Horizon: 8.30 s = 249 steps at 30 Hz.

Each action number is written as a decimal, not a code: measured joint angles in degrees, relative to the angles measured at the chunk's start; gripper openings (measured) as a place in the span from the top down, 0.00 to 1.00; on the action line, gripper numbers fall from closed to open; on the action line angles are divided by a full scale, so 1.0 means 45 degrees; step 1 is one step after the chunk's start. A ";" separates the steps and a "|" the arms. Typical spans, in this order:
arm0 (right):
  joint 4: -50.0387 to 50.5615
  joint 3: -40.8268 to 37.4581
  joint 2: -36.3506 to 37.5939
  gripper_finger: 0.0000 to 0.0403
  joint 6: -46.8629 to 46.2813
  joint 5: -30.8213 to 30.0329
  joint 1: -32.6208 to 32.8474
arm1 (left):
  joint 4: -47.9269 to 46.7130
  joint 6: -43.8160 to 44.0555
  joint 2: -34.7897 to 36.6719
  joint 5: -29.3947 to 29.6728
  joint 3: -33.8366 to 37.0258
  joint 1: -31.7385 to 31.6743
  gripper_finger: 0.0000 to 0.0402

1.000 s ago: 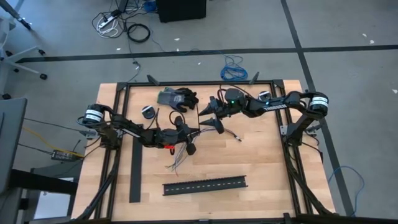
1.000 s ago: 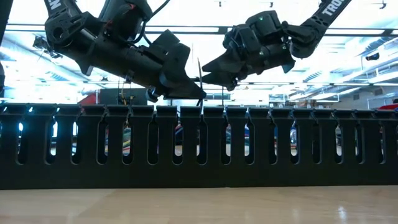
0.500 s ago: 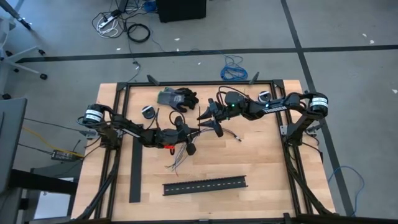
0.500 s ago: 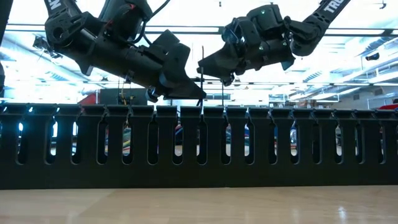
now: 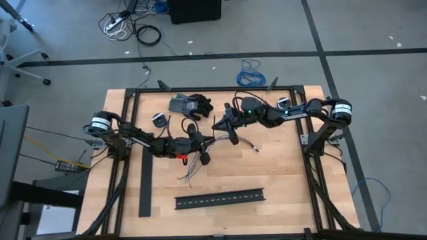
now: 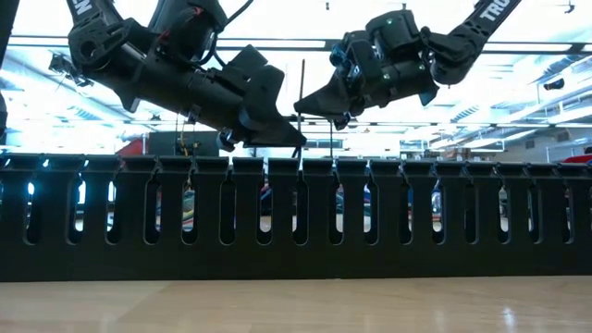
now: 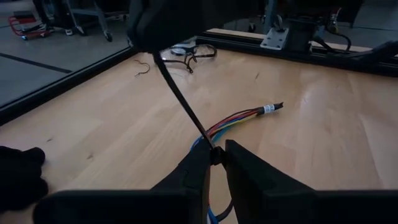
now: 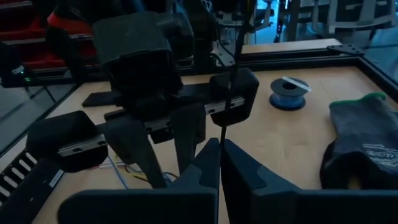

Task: Ziptie cables
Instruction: Wrap the cables together using the black zip tie, then put the zip-tied cable wires into the black cable duct

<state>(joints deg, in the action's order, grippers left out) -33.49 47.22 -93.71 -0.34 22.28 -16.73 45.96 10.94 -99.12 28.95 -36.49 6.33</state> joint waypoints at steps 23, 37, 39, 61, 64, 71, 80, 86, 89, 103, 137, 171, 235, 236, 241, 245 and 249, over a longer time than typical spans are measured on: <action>-0.0136 0.0748 0.0086 1.00 0.0121 0.0087 -0.0373 | -0.0634 0.0411 0.0003 -0.0048 0.0000 0.0010 0.90; 0.0365 0.0748 0.1001 1.00 0.0250 -0.0141 -0.0714 | -0.1032 0.0972 0.0003 -0.0073 0.0002 0.0010 0.90; 0.0402 0.0748 0.1073 1.00 0.0254 -0.0149 -0.0756 | -0.1132 0.1043 0.0001 -0.0077 0.0002 0.0016 0.90; 0.0936 0.0758 0.1520 1.00 0.0432 -0.0350 -0.0986 | -0.1841 0.1735 -0.0007 -0.0272 0.0010 0.0248 0.90; 0.0943 0.0758 0.1520 1.00 0.0430 -0.0353 -0.0979 | -0.1913 0.1771 -0.0007 -0.0314 0.0010 0.0291 0.90; 0.0790 0.0758 0.1520 1.00 0.0340 -0.0277 -0.0976 | -0.2159 0.1972 -0.0007 -0.0311 0.0005 0.0287 0.90; 0.0670 0.0758 0.1520 1.00 0.0219 -0.0338 -0.0976 | -0.2363 0.2019 -0.0007 -0.0361 0.0010 0.0289 0.90; 0.0489 0.0758 0.1520 1.00 0.0209 -0.0325 -0.0976 | -0.2462 0.2035 -0.0012 -0.0418 0.0019 0.0296 0.90; 0.0484 0.0758 0.1520 1.00 0.0209 -0.0330 -0.0986 | -0.2475 0.2035 -0.0012 -0.0423 0.0019 0.0296 0.90; 0.0880 0.0782 0.1525 0.87 -0.0563 0.0310 -0.0998 | -0.1387 0.1154 -0.0034 0.0087 0.0039 0.0311 0.99; 1.1090 0.0743 0.1472 0.41 -0.1780 -0.4473 0.1613 | -0.5002 0.0298 0.3369 0.0456 0.0019 0.0622 1.00; 1.0108 -0.1685 0.1011 0.34 -0.7253 -0.7095 0.5042 | -0.5911 0.0291 0.3369 0.0539 0.0015 0.0607 1.00; 1.5260 0.5314 -0.0826 1.00 -1.0377 -0.6558 1.1650 | -1.4577 0.6332 0.0984 -0.2374 -0.5712 0.7848 1.00; 1.5385 0.5314 -0.0826 1.00 -1.0475 -0.6578 1.1711 | -1.4405 0.6285 0.0847 -0.2355 -0.5712 0.7823 1.00; 1.6270 0.5309 -0.0821 1.00 -1.0919 -0.6699 1.1803 | -1.3564 0.5989 0.0066 -0.2575 -0.5712 0.7499 1.00; 1.6908 0.5309 -0.0881 1.00 -1.1161 -0.6700 1.1807 | -1.3289 0.5826 -0.0287 -0.2585 -0.5712 0.7241 1.00; 1.7169 0.5294 -0.1087 1.00 -1.1330 -0.6659 1.1812 | -1.3243 0.5625 -0.0512 -0.2531 -0.5707 0.7038 1.00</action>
<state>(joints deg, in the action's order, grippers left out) 43.77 71.05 -98.60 -51.32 -7.68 36.42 -13.63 36.25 -101.43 17.56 -62.17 38.00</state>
